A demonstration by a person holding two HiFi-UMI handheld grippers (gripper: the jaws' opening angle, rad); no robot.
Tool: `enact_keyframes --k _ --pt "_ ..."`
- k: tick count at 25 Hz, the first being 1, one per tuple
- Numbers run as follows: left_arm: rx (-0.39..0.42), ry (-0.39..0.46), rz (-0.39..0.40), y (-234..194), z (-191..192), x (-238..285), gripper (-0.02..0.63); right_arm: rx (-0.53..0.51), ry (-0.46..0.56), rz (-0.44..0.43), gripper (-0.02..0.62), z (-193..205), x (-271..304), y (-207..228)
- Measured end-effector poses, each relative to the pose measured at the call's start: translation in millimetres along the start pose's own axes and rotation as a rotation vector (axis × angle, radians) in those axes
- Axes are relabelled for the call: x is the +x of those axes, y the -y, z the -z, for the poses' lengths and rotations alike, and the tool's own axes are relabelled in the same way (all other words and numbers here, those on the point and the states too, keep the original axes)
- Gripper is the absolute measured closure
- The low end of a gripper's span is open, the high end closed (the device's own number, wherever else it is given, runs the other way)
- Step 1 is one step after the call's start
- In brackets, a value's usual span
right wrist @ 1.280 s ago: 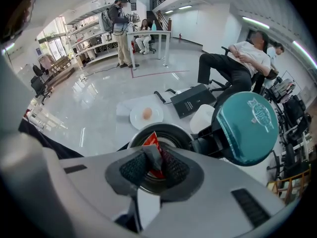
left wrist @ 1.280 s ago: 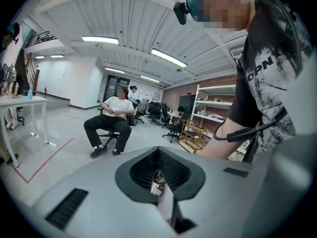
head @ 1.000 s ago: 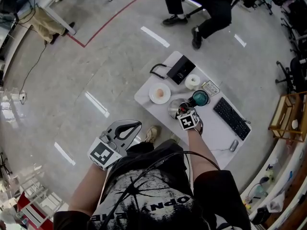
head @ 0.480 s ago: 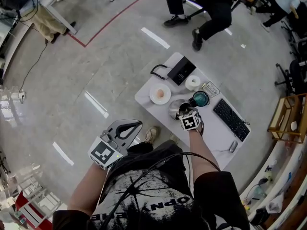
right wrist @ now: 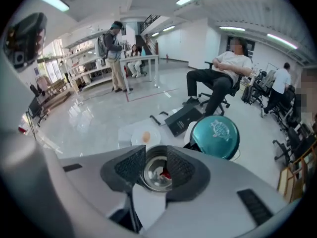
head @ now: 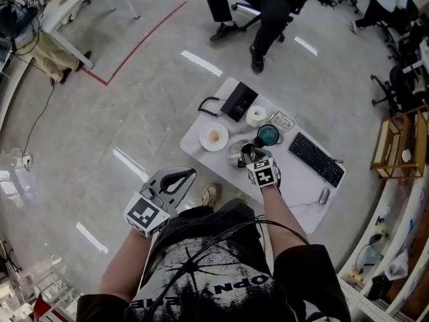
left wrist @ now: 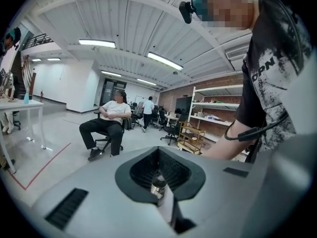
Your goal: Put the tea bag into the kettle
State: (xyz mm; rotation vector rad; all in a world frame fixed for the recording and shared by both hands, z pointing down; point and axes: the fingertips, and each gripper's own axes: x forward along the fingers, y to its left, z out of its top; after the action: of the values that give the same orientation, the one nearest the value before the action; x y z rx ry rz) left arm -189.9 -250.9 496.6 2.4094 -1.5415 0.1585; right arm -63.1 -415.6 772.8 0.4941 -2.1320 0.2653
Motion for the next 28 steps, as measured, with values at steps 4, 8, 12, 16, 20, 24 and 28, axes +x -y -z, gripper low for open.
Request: enact_keyframes --k 4,8,12,16,20,24,28 --pt "0.015 0.018 0.050 8 -14 9 0.600 0.054 0.169 0.007 0.540 -33 -52 -4" --pt "0.039 0.046 0.096 11 -28 18 0.600 0.104 0.331 0.021 0.583 -61 -111 -4" --pt "0.067 0.092 0.140 14 -43 27 0.600 0.001 0.437 0.072 0.584 -83 -175 -7" --pt "0.089 0.144 0.192 22 -66 39 0.600 -0.042 0.568 0.102 0.584 -106 -243 -11" --pt "0.083 0.198 0.236 40 -92 46 0.600 -0.026 0.713 0.122 0.584 -123 -308 -18" --pt "0.099 0.244 0.297 65 -119 51 0.600 -0.066 0.826 0.154 0.584 -141 -368 -30" --pt "0.105 0.261 0.349 78 -128 60 0.600 -0.061 0.894 0.199 0.584 -142 -395 -32"
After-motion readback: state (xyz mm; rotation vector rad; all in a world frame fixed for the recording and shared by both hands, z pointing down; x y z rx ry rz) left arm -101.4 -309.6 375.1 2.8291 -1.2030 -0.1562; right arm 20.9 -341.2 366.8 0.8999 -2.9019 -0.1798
